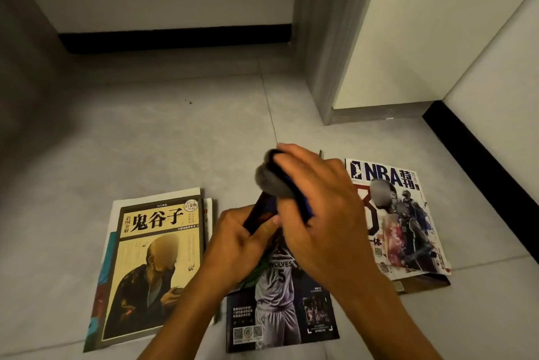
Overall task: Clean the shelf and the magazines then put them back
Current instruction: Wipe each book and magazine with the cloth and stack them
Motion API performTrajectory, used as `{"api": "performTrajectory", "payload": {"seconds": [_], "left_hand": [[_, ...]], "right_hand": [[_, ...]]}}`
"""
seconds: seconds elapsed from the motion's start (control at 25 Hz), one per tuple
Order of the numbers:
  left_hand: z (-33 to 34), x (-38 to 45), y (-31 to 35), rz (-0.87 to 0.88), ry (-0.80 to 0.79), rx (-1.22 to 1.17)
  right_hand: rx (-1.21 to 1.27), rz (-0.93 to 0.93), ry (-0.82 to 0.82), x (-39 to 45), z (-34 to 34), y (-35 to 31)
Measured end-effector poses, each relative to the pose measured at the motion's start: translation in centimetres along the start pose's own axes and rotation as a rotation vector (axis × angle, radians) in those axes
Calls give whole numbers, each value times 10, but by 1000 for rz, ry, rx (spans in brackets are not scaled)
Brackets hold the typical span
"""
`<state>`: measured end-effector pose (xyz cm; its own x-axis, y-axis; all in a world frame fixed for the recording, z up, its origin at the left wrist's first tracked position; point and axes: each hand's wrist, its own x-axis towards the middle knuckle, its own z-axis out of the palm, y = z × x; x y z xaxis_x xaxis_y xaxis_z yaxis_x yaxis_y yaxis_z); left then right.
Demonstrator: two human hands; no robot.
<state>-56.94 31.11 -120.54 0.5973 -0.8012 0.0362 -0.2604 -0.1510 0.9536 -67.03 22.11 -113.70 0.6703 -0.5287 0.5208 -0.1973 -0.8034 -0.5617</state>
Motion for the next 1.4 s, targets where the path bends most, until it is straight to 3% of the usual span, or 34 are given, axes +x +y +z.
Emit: {"api": "performTrajectory", "payload": {"seconds": [0.12,0.2,0.28,0.44,0.48,0.6,0.72,0.88,0.96,1.08,1.12,1.16,1.24,1.32,1.4], "left_hand": [[-10,1,0,101,16,12],[-18,-1,0,77,65,49],[-25,-5,2,6,121,21],[-34,-13,5,-42,52,-41],[-34,-14,8,-67,90,-101],[-28,-13,17,-147,171,-308],[-20,-12,20,-159,177,-376],[-28,-10,25,-215,232,-369],[-53,-2,28,-148,49,-247],[-78,13,36,-128,-430,-1],[-73,14,37,-119,-480,48],[-63,13,36,-103,-438,69],[-36,8,36,-47,-166,44],[-17,4,33,48,96,17],[-10,2,29,182,146,54]], "right_hand": [[9,-82,-68,9,3,-1],[42,-63,-74,8,3,15],[-16,21,-26,6,4,49],[-148,312,-37,4,2,142],[-40,469,-22,2,-2,156],[697,937,1,-9,-7,155],[882,769,-268,-20,0,133],[713,733,-174,-12,-9,121],[629,660,-185,-7,-25,120],[380,405,-319,6,-46,106],[323,337,-391,12,-50,98],[260,282,-456,16,-50,89],[63,202,-452,15,-39,67],[-145,134,-206,4,-17,38],[-271,36,0,-9,6,8]]}}
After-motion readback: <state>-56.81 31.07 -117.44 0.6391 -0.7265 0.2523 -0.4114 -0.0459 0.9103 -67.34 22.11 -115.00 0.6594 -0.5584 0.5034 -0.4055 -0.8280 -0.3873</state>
